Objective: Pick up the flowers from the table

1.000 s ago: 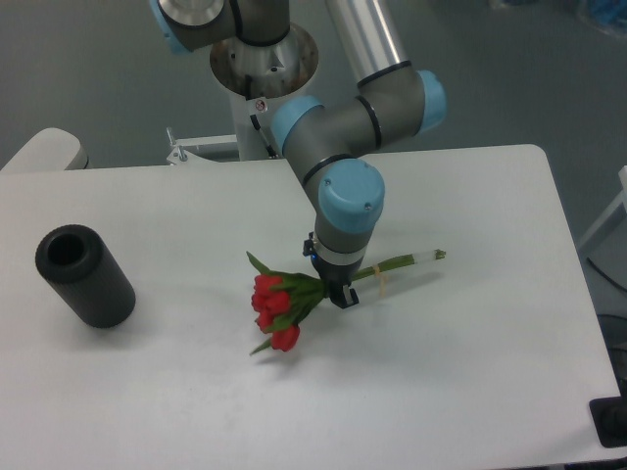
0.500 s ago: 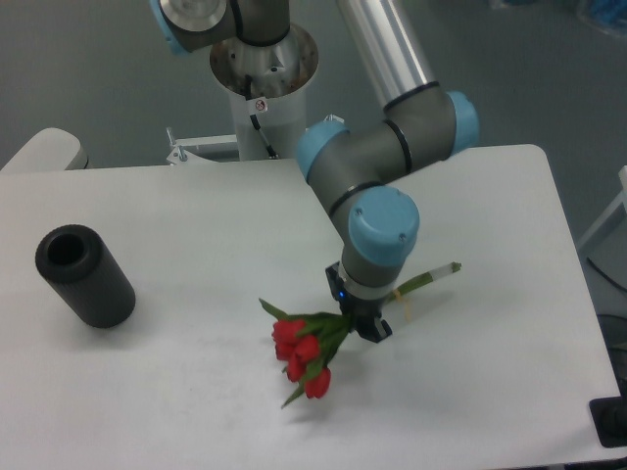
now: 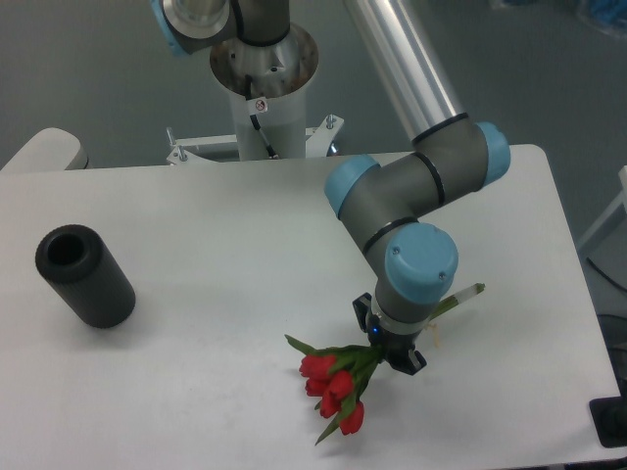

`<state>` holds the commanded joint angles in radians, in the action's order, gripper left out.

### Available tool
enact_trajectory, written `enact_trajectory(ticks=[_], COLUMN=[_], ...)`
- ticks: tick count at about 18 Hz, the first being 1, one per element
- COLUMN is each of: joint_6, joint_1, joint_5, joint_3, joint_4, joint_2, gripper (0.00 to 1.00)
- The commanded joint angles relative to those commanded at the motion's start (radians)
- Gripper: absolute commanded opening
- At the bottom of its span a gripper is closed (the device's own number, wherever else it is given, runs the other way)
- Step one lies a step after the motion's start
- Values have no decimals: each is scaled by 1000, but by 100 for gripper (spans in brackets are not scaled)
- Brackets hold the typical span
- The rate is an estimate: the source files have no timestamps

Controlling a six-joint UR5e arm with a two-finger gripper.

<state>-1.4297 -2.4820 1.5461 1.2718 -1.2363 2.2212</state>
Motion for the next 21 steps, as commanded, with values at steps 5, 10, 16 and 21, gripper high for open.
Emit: enact_trajectory(ticks=[5,10,16,21], joint_6=[-2,0,0,0], joint_1=[3,6,8,9], joint_5=[19,22,22,22], joint_3=[-3,-2,-2,0], joint_4=[-2,0,1,1], joint_2=[3,3,3,3], gripper=[11,11,11,11])
